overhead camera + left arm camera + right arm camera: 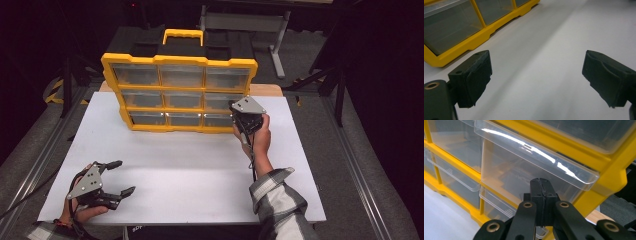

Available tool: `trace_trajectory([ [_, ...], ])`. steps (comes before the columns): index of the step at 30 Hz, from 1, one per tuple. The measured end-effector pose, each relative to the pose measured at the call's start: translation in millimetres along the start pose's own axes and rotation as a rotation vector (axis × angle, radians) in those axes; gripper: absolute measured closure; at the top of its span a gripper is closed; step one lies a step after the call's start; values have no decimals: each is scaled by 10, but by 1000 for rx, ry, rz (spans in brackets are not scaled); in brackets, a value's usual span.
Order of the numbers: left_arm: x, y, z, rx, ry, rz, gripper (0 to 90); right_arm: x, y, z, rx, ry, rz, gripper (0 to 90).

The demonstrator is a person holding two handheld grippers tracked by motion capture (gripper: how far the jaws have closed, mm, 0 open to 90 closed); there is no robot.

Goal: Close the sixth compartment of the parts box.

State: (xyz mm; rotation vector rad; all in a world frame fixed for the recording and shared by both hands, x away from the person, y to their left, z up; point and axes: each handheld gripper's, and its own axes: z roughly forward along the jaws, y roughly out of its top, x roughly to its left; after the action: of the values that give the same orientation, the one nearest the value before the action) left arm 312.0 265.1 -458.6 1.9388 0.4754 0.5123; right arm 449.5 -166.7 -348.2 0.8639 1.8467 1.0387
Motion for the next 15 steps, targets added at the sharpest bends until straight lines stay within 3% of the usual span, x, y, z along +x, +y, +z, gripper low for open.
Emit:
trace_trajectory([
  [15, 0, -1, 0, 1, 0, 1, 101, -5, -11, 75, 10, -13, 1, 900],
])
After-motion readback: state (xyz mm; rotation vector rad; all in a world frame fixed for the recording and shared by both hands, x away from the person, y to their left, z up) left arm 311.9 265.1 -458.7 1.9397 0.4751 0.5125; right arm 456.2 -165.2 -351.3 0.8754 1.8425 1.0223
